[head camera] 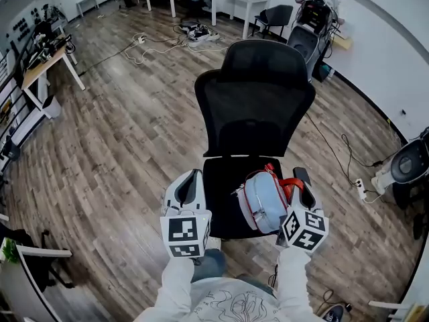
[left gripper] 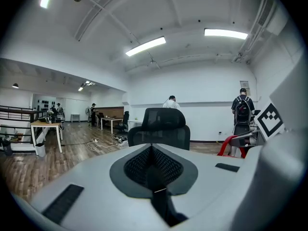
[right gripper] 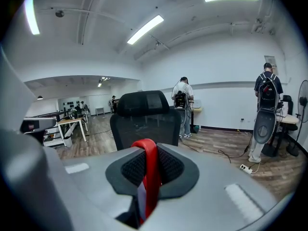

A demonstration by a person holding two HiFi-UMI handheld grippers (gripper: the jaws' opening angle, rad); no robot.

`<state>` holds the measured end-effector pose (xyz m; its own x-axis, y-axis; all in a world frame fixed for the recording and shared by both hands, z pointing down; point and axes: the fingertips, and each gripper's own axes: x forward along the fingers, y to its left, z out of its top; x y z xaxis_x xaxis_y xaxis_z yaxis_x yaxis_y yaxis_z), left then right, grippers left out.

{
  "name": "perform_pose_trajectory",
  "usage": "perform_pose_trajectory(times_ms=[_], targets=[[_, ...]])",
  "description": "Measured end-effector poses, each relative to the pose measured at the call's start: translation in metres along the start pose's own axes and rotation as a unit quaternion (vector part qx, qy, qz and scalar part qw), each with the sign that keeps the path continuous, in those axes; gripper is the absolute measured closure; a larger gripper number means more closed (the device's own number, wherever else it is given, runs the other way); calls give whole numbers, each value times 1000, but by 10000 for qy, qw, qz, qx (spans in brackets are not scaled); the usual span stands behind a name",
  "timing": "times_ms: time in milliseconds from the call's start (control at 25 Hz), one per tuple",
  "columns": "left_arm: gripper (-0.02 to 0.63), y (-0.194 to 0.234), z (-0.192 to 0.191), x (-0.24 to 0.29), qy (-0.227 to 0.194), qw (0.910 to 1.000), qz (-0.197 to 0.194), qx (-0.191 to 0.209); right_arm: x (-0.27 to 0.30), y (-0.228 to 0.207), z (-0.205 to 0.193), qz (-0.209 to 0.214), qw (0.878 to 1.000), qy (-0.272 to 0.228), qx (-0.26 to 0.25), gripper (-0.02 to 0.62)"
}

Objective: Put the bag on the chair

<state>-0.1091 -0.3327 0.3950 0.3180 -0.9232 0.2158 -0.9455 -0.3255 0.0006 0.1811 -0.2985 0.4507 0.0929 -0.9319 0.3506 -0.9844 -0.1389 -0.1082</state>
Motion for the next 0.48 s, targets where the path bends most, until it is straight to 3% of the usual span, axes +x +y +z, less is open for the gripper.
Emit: perform_pose_trajectory(times_ms=[480], targets=[[600,30,-41,73,468,9983,-330,-77,81,30,-47,-89,9973,727,39,551]])
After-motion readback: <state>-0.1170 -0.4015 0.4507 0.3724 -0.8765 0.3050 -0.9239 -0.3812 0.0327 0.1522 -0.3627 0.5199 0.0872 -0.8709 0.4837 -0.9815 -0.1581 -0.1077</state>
